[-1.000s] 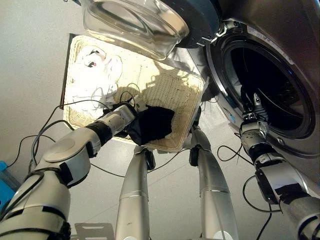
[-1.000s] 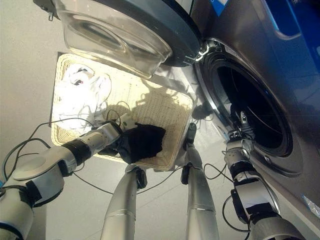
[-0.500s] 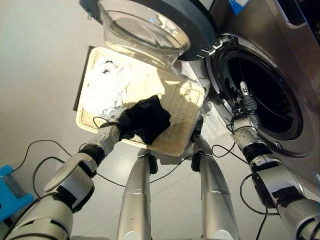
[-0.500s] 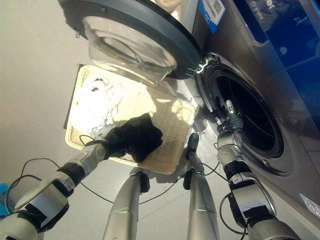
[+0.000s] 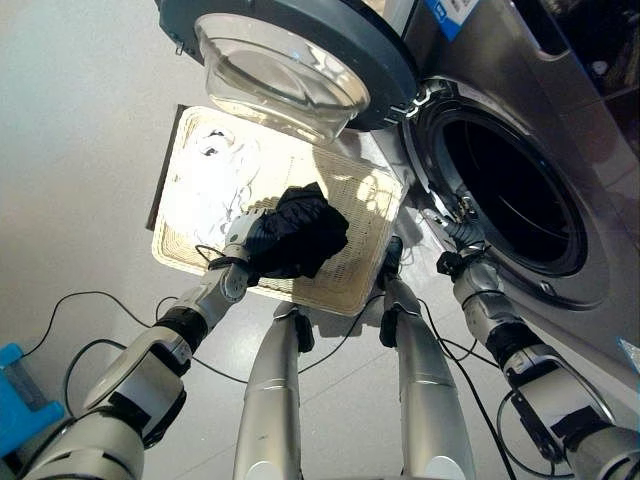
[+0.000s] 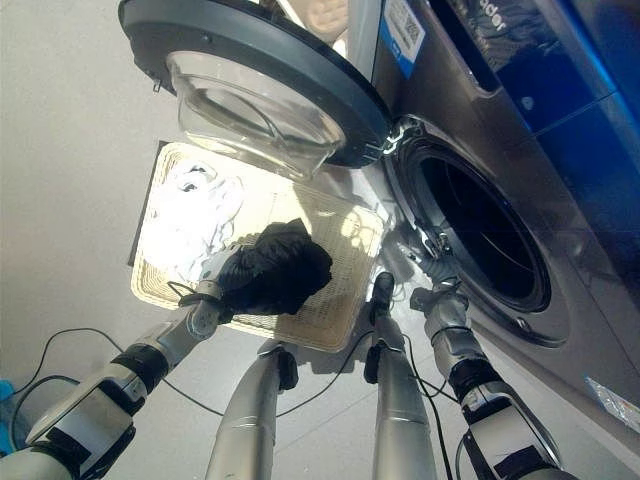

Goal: Put the clothes into the washing machine.

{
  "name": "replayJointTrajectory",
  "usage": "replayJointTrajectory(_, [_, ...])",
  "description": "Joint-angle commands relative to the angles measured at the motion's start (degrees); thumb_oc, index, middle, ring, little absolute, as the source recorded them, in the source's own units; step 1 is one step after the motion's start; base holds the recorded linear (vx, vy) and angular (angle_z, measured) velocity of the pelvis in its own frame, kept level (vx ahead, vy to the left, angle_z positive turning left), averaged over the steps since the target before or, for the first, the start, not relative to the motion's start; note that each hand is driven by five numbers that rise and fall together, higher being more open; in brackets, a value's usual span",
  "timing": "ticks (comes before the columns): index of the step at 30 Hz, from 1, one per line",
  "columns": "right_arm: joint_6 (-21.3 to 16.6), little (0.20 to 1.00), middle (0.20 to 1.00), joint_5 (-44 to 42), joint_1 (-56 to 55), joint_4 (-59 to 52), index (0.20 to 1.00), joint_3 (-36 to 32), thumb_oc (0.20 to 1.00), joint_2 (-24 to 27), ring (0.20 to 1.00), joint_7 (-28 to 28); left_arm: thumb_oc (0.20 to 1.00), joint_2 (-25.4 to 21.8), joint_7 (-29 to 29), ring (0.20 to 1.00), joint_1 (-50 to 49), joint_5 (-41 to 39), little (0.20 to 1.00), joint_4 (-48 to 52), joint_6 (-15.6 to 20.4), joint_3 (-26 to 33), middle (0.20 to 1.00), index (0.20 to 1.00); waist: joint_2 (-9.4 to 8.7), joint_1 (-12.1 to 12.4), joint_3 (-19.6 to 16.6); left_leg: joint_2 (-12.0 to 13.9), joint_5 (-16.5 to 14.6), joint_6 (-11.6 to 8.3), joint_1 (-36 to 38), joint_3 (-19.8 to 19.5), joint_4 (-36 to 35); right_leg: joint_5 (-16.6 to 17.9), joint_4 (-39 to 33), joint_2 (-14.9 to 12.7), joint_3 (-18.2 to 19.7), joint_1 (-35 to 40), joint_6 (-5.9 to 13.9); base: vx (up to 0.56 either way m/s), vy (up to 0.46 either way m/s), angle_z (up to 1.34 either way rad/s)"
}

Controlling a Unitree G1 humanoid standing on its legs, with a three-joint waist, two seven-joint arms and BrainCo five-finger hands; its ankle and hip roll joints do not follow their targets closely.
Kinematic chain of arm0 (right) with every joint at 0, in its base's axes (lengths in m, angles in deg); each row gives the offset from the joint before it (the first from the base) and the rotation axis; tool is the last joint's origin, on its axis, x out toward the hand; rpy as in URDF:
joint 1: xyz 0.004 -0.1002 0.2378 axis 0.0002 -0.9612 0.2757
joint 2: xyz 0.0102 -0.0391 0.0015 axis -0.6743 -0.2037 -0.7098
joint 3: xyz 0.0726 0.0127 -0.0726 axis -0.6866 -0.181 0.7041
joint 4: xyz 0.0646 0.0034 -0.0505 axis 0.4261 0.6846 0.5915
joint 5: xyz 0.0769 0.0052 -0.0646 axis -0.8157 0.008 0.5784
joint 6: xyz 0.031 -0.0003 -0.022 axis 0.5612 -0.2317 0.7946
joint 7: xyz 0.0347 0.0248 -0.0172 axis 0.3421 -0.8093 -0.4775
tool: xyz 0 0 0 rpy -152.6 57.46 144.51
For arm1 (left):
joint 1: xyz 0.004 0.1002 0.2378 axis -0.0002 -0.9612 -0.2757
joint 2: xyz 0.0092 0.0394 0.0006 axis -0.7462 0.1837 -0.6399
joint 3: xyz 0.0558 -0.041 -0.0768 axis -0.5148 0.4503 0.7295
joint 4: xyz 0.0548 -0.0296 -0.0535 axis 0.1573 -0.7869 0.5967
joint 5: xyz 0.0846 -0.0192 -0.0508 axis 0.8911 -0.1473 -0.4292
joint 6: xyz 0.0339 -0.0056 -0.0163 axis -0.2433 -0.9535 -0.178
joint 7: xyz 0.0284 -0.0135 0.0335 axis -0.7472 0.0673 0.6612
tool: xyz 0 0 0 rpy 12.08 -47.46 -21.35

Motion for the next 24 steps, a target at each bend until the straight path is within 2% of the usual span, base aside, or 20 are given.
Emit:
replayJointTrajectory(1, [-1.48, 1.000, 1.000, 15.18, -0.28, -3.19, 1.000, 1.25, 1.000, 4.38, 1.000, -4.02, 0.200, -0.26, 2.85, 0.200, -1.11, 0.35, 0.200, 3.11, 5.09, 2.05, 0.200, 0.200, 0.82, 2.07, -1.33, -0.62, 2.24, -4.65, 3.60, 0.63, -7.17, -8.51, 9.88, -1.35, -3.53, 0.85, 7.09, 0.00, 0.000, 0.00])
replayJointTrajectory(3, [-3.01, 1.000, 1.000, 23.07, 0.42, -2.44, 1.000, 3.74, 1.000, 6.12, 1.000, -4.70, 0.200, -0.67, 2.99, 0.200, -0.96, 0.80, 0.200, 3.34, 7.33, 2.04, 0.200, 0.200, 0.57, 2.21, -1.33, -0.40, 1.95, -4.64, 4.15, 0.67, -7.13, -8.72, 10.05, -1.59, -3.73, 1.31, 7.38, 0.00, -0.036, 0.01])
replayJointTrajectory(4, [-3.61, 1.000, 1.000, 23.72, 1.47, -2.00, 1.000, 5.22, 1.000, 7.24, 1.000, -3.97, 0.200, -0.86, 2.87, 0.200, -0.49, 0.66, 0.200, 3.35, 8.19, 1.74, 0.200, 0.200, 0.49, 2.36, -1.33, -0.32, 1.88, -4.64, 4.27, 0.67, -7.14, -8.77, 10.03, -1.71, -3.86, 1.47, 7.45, 0.00, -0.032, 0.02])
replayJointTrajectory(12, [-5.42, 1.000, 1.000, 17.42, 7.20, -1.20, 1.000, 9.90, 1.000, 8.16, 1.000, 4.63, 0.200, -1.26, 1.29, 0.200, 2.90, -0.39, 0.200, 4.45, 13.12, -0.27, 0.200, 0.200, 0.20, 3.24, -1.33, -0.46, 1.32, -4.82, 4.22, -0.27, -6.12, -9.13, 10.43, -2.08, -4.21, 2.02, 7.53, 0.00, -0.035, 0.01])
replayJointTrajectory(18, [-2.59, 1.000, 1.000, 13.00, 13.08, -0.96, 1.000, 11.60, 1.000, 7.49, 1.000, 10.03, 0.200, -1.07, -2.64, 0.200, 6.19, -1.13, 0.200, 6.56, 15.17, -2.46, 0.200, 0.200, 0.55, 3.97, -1.33, -1.00, 1.01, -4.88, 4.03, -1.05, -5.07, -9.33, 10.66, -2.60, -4.48, 2.41, 7.24, 0.00, -0.011, 0.00])
replayJointTrajectory(24, [0.94, 1.000, 1.000, 9.62, 17.59, 0.93, 1.000, 12.18, 1.000, 5.83, 1.000, 15.40, 0.200, -0.86, -5.85, 0.200, 8.54, -1.96, 0.200, 8.67, 15.39, -4.62, 0.200, 0.200, 1.34, 4.66, -1.33, -1.61, 0.80, -4.62, 3.66, -1.87, -3.94, -9.34, 11.51, -3.04, -4.47, 2.18, 6.97, 0.01, -0.013, 0.05])
